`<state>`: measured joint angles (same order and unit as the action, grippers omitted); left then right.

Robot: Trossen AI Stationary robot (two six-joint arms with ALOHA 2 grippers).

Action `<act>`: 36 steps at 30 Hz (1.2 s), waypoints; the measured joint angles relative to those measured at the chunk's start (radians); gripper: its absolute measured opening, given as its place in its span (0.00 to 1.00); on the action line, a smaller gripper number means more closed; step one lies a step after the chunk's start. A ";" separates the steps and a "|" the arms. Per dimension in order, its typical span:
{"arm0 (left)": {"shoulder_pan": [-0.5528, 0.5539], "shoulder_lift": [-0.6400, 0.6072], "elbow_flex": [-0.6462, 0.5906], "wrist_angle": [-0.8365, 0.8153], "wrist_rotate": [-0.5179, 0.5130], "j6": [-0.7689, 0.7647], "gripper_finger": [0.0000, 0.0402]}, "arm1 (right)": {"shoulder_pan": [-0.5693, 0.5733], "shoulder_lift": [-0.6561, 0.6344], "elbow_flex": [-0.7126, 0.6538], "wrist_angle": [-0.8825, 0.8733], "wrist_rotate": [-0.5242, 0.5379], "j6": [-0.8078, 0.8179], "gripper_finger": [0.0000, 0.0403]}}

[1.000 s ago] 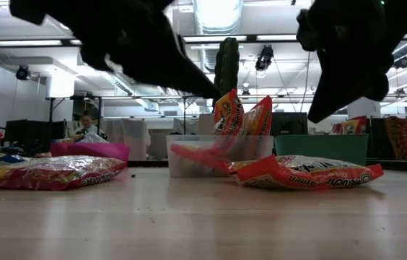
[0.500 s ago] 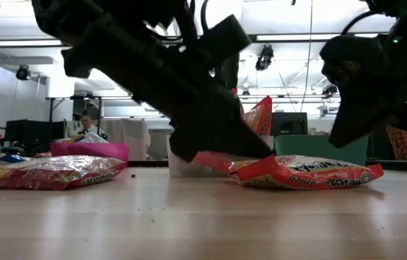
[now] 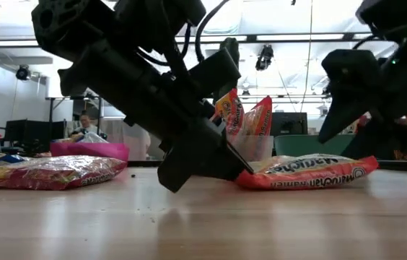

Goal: Sort Maruchan noodles
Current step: Put the orange noodle pack into the transparent bin

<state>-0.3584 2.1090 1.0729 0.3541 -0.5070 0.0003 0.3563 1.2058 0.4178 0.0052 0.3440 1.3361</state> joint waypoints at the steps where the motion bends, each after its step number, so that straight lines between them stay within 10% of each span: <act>1: 0.000 0.000 -0.003 -0.003 -0.001 -0.006 0.13 | -0.009 0.006 -0.022 0.049 -0.009 0.000 0.67; 14: 0.005 0.000 -0.008 -0.003 -0.004 -0.018 0.13 | -0.038 0.158 -0.151 0.451 -0.010 -0.011 0.70; 36: 0.006 0.000 -0.009 -0.001 -0.003 -0.018 0.13 | -0.039 0.381 0.061 0.477 -0.027 -0.120 0.69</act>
<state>-0.3527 2.1090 1.0637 0.3527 -0.5098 -0.0177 0.3168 1.5864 0.4786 0.4822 0.3173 1.2162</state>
